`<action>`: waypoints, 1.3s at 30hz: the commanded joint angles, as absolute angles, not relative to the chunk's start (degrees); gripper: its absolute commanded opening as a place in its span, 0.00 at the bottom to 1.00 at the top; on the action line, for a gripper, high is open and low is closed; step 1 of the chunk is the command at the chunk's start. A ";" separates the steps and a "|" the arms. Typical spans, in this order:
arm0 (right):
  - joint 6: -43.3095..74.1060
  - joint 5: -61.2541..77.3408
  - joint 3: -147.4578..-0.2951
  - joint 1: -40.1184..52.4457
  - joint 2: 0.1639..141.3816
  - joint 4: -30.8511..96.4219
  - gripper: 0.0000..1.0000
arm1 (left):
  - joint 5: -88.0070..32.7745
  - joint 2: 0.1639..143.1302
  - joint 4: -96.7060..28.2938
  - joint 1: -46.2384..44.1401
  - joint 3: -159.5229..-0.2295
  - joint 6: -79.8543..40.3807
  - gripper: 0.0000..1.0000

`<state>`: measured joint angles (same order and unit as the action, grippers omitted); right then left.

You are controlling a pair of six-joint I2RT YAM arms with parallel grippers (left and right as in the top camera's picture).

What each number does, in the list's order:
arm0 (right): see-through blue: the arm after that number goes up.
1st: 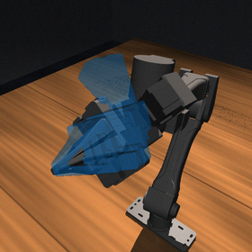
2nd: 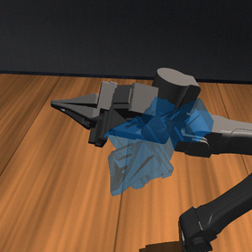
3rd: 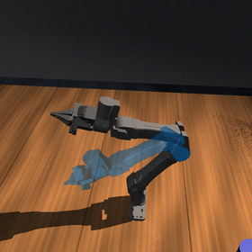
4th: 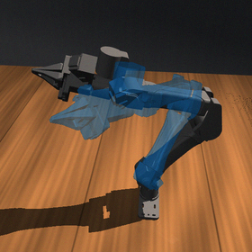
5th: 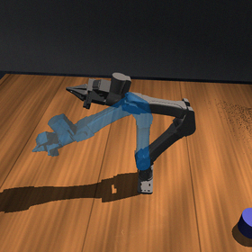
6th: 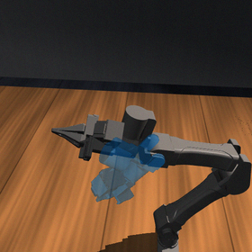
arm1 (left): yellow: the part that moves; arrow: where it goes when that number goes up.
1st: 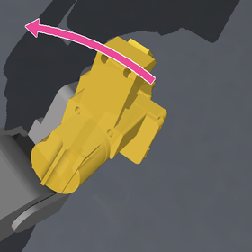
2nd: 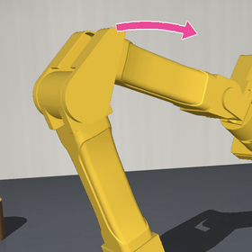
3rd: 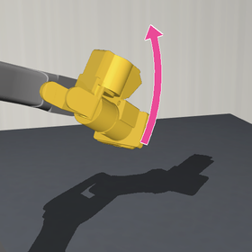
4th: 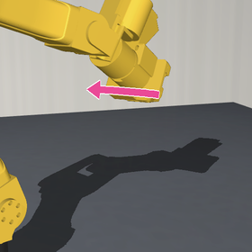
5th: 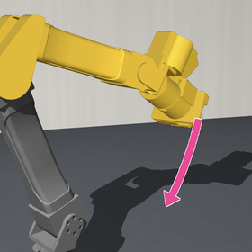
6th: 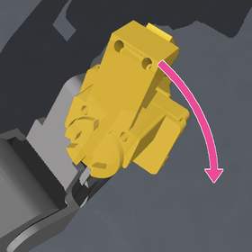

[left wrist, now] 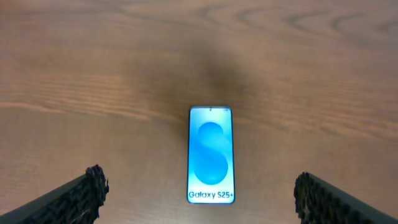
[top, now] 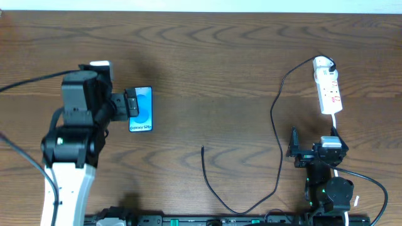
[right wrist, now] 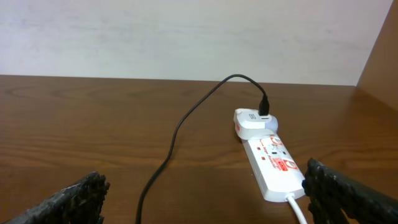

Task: Plug charger to phone and switch on socket
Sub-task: 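Move the left gripper forward over the Galaxy phone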

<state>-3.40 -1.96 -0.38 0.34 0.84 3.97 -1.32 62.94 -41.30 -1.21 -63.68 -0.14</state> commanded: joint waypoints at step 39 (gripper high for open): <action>-3.92 -2.22 -0.32 0.82 0.38 4.14 0.99 | -0.89 90.45 -66.72 -0.93 -83.26 3.86 0.48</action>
